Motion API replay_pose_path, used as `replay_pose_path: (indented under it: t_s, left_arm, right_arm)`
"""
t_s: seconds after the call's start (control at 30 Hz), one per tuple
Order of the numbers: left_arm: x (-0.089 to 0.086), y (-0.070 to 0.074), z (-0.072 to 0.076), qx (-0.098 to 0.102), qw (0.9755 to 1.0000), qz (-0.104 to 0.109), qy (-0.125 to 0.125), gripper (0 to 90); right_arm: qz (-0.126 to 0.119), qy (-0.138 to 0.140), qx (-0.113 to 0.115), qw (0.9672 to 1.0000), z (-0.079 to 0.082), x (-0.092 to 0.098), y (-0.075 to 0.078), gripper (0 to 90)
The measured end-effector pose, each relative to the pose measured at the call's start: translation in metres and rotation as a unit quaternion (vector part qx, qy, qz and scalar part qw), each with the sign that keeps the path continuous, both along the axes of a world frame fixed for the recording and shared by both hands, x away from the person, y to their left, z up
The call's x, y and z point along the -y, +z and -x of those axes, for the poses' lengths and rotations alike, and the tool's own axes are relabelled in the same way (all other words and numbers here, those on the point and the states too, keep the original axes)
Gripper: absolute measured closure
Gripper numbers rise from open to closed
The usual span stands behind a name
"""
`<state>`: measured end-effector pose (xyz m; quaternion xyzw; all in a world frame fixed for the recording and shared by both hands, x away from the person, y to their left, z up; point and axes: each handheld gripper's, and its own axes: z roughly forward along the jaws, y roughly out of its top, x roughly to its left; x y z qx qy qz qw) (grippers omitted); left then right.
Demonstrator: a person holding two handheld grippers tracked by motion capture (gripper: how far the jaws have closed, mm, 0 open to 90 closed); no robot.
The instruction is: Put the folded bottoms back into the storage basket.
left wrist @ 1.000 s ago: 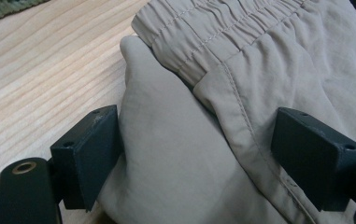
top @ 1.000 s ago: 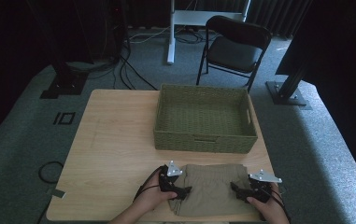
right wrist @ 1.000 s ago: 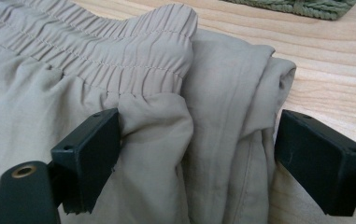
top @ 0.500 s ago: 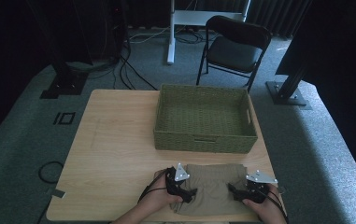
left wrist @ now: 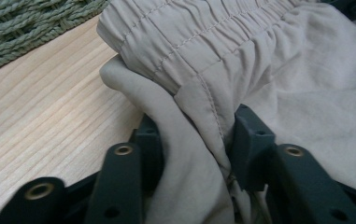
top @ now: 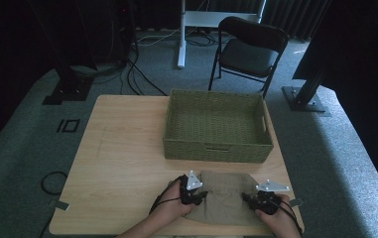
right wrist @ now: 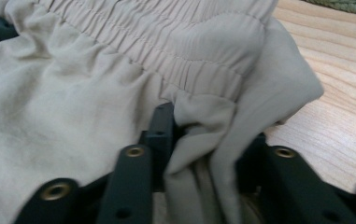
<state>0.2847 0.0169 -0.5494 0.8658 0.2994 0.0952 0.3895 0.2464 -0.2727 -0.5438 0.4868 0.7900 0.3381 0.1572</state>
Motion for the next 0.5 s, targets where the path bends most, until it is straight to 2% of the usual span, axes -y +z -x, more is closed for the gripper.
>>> replay_pose_path:
  t_s: [0.1, 0.3, 0.33, 0.5]
  left_arm:
    - [-0.003, 0.003, -0.003, -0.018, 0.9998, 0.005, -0.005, 67.3]
    - [-0.006, 0.012, -0.003, -0.021, 0.9996, 0.007, -0.017, 69.4]
    - [-0.007, 0.014, -0.002, -0.021, 0.9996, 0.013, -0.015, 69.4]
    - [-0.012, 0.022, -0.003, -0.024, 0.9993, 0.025, -0.016, 70.5]
  right_arm:
    - [0.006, -0.005, -0.002, 1.0, -0.002, -0.001, 0.002, 74.8]
    - [0.001, 0.003, -0.001, 1.0, -0.002, 0.0, 0.01, 77.7]
    - [-0.008, 0.001, -0.001, 1.0, -0.002, 0.0, 0.012, 78.1]
    - [-0.02, 0.005, 0.001, 0.9998, -0.005, 0.001, 0.019, 78.7]
